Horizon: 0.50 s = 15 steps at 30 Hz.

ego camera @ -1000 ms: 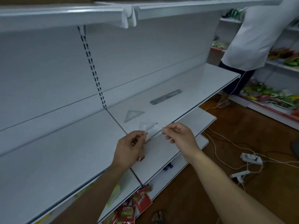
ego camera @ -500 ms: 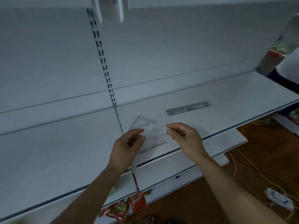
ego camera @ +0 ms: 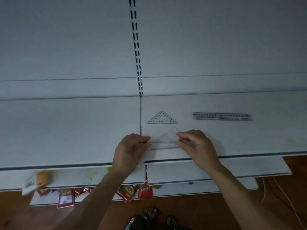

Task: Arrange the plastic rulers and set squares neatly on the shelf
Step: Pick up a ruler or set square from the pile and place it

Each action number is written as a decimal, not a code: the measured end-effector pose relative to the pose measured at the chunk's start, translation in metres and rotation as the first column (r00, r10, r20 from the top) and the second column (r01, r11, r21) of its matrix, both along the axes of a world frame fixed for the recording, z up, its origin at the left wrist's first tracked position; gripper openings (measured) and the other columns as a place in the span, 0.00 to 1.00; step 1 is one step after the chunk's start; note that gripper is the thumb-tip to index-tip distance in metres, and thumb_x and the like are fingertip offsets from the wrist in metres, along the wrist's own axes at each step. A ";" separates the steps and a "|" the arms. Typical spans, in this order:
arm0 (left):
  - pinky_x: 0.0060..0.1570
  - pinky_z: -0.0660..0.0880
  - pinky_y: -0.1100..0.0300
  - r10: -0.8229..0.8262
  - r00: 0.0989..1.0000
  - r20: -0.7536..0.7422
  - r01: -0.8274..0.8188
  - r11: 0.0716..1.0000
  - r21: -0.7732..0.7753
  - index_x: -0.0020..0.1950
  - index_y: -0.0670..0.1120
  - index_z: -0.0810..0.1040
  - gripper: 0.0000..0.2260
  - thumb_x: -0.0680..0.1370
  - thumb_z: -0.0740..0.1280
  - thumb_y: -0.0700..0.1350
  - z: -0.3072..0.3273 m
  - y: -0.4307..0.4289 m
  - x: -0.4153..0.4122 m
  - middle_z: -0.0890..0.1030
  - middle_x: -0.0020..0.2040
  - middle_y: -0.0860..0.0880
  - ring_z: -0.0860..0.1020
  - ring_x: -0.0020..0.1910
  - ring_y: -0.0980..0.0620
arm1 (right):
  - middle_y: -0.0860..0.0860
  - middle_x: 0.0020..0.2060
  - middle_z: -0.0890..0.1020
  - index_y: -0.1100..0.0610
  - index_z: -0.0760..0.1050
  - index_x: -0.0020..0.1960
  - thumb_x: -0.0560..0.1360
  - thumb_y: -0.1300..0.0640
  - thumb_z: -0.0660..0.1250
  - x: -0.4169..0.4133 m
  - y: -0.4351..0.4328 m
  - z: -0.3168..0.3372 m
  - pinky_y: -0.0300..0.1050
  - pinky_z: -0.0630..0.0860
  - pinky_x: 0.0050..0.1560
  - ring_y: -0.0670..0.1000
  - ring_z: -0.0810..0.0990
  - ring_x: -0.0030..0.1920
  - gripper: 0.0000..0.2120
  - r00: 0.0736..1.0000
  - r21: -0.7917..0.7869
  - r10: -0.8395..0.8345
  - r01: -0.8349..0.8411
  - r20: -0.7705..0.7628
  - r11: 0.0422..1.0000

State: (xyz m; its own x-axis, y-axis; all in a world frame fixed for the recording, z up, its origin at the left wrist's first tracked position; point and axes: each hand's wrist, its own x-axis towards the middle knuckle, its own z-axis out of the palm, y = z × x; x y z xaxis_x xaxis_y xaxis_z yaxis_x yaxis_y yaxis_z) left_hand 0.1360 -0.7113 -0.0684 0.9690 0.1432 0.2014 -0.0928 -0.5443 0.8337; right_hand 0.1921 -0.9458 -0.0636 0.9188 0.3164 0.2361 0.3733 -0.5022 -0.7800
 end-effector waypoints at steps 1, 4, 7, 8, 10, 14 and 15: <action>0.47 0.74 0.67 -0.003 1.000 0.001 0.003 0.999 0.053 0.52 0.52 0.83 0.08 0.74 0.71 0.45 -0.002 0.000 0.000 0.80 0.45 0.59 0.77 0.46 0.58 | 0.43 0.42 0.80 0.53 0.82 0.54 0.72 0.51 0.70 0.001 -0.001 -0.003 0.31 0.68 0.50 0.40 0.74 0.48 0.12 0.999 -0.027 -0.003 0.004 0.040 1.000; 0.50 0.71 0.70 -0.011 1.000 0.001 0.011 0.988 0.152 0.52 0.51 0.84 0.08 0.73 0.73 0.45 -0.006 0.002 0.002 0.78 0.46 0.59 0.75 0.49 0.59 | 0.43 0.43 0.78 0.53 0.83 0.53 0.71 0.49 0.71 0.005 -0.003 -0.011 0.30 0.67 0.51 0.39 0.71 0.47 0.13 0.990 -0.077 -0.005 0.016 0.142 0.997; 0.50 0.70 0.68 -0.016 0.999 0.049 0.005 0.976 0.220 0.51 0.50 0.85 0.08 0.72 0.74 0.45 -0.010 0.003 0.001 0.77 0.46 0.58 0.75 0.48 0.57 | 0.45 0.46 0.79 0.52 0.83 0.51 0.70 0.49 0.70 0.009 -0.005 -0.015 0.27 0.64 0.56 0.39 0.70 0.51 0.13 0.984 -0.136 0.018 0.007 0.178 0.991; 0.49 0.70 0.67 -0.025 0.997 0.069 0.008 0.969 0.246 0.50 0.50 0.85 0.07 0.72 0.73 0.47 -0.010 0.003 0.001 0.78 0.45 0.58 0.75 0.47 0.56 | 0.45 0.47 0.80 0.53 0.84 0.51 0.70 0.49 0.70 0.010 -0.006 -0.016 0.27 0.63 0.57 0.39 0.70 0.52 0.13 0.982 -0.160 0.034 -0.003 0.188 0.987; 0.48 0.70 0.67 -0.053 0.994 0.098 0.022 0.958 0.287 0.49 0.49 0.85 0.10 0.73 0.70 0.51 -0.011 0.002 0.001 0.79 0.44 0.56 0.75 0.45 0.56 | 0.47 0.48 0.81 0.53 0.84 0.50 0.70 0.49 0.70 0.010 -0.008 -0.019 0.30 0.63 0.58 0.40 0.71 0.53 0.13 0.978 -0.191 0.059 -0.021 0.198 0.981; 0.48 0.71 0.67 -0.106 0.986 0.126 0.057 0.939 0.340 0.49 0.49 0.85 0.14 0.74 0.65 0.55 -0.014 0.004 0.001 0.80 0.45 0.53 0.75 0.45 0.57 | 0.47 0.51 0.81 0.54 0.83 0.53 0.70 0.48 0.69 0.009 -0.011 -0.020 0.42 0.68 0.58 0.43 0.71 0.55 0.15 0.983 -0.206 0.074 -0.038 0.169 0.978; 0.48 0.71 0.66 -0.111 0.985 0.130 0.060 0.936 0.347 0.49 0.49 0.85 0.14 0.74 0.65 0.55 -0.015 0.004 0.001 0.80 0.45 0.53 0.75 0.46 0.57 | 0.47 0.52 0.81 0.55 0.83 0.53 0.71 0.49 0.69 0.008 -0.012 -0.020 0.44 0.69 0.58 0.43 0.71 0.55 0.15 0.981 -0.211 0.082 -0.044 0.174 0.977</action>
